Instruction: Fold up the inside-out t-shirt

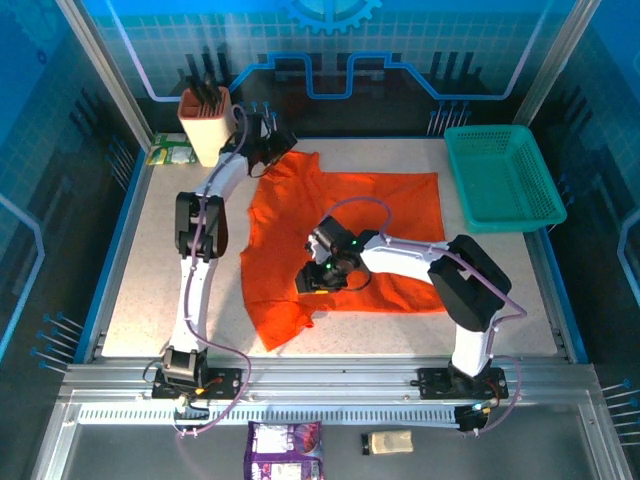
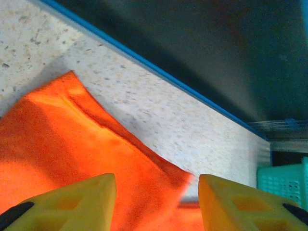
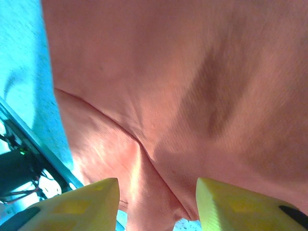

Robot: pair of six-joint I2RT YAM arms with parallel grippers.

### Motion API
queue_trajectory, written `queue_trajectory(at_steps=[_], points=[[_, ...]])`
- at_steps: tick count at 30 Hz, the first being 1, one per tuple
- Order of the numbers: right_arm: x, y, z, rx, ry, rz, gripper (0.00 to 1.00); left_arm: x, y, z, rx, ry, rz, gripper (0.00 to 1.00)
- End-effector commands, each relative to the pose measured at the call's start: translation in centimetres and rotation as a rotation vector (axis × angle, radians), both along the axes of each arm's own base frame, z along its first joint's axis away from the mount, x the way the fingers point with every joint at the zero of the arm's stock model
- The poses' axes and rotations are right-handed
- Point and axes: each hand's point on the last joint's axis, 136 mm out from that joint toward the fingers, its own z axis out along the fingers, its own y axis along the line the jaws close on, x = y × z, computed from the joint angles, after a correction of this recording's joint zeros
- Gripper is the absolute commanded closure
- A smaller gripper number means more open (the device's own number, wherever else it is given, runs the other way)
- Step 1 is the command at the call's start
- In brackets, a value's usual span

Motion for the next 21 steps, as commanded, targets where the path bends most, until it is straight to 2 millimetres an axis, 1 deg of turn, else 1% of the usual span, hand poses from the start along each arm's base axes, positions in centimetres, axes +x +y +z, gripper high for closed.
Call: queue_trajectory(at_steps=[1,2,4,6,9,11,14,16,17,19,21], points=[[4.3,-1.0,4.0,0.066,-0.095,-0.065,0.53,-3.5,-0.6,6.5,0.049,-0.048,-0.082,0.52],[5.7,-1.6,4.5,0.075,-0.110,-0.092,0.54,-4.6,-0.5,6.0,0.066,-0.012,-0.086,0.54],[8.4,-2.6,5.4,0.100,-0.139,-0.134,0.56,-6.7,-0.7,4.8,0.096,0.051,-0.106,0.61],[11.6,-3.4,6.1,0.127,-0.170,-0.168,0.57,-9.2,-0.5,3.0,0.136,0.127,-0.113,0.68],[16.0,-4.1,6.9,0.171,-0.200,-0.199,0.58,-12.1,-0.4,1.0,0.180,0.196,-0.126,0.73],[19.0,-4.4,7.2,0.209,-0.200,-0.216,0.59,-13.5,0.0,-0.4,0.207,0.236,-0.125,0.77],[23.1,-4.2,7.2,0.271,-0.209,-0.238,0.60,-15.0,0.7,-2.4,0.252,0.287,-0.133,0.83],[25.4,-3.8,6.8,0.295,-0.210,-0.243,0.60,-15.7,1.3,-3.8,0.288,0.323,-0.138,0.85],[26.9,-3.5,7.1,0.314,-0.228,-0.244,0.60,-16.1,1.6,-4.4,0.305,0.340,-0.137,0.85],[29.0,-3.0,6.1,0.334,-0.227,-0.255,0.60,-16.5,2.1,-5.4,0.330,0.361,-0.134,0.86],[31.1,-2.2,5.8,0.370,-0.232,-0.266,0.60,-16.8,2.7,-6.2,0.346,0.379,-0.128,0.87]])
